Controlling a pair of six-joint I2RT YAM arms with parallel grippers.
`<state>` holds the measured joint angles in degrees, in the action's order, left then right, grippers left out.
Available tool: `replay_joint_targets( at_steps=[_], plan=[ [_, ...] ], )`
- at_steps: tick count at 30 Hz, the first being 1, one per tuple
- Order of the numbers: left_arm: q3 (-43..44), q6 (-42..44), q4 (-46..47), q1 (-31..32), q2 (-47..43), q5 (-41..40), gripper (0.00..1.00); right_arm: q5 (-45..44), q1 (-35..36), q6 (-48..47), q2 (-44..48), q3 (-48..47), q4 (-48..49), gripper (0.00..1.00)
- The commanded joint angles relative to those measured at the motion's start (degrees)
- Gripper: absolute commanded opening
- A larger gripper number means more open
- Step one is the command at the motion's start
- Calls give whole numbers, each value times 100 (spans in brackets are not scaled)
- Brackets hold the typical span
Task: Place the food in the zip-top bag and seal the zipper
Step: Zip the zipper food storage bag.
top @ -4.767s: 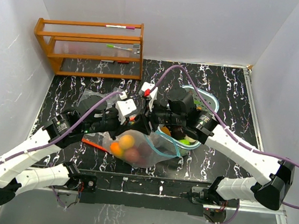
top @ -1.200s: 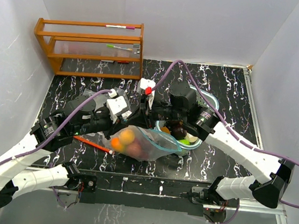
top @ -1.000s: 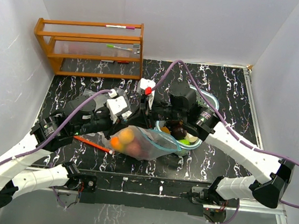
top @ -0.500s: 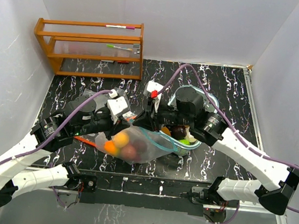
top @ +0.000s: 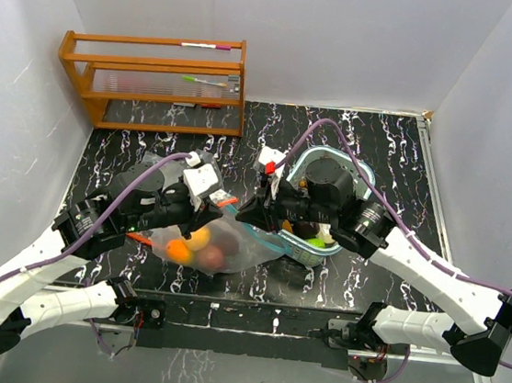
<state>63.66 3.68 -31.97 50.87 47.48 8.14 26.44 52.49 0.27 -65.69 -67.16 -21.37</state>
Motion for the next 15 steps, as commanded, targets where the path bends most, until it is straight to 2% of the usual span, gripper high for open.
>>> replay_joint_targets(
  at_steps=[1,15],
  plan=[
    [189,-86,144,-16,-156,-273,0,-157,-50,58,142,39,-117,8],
    [464,-300,400,-24,-538,-1321,0,-292,-46,209,498,502,-176,8]
  ],
)
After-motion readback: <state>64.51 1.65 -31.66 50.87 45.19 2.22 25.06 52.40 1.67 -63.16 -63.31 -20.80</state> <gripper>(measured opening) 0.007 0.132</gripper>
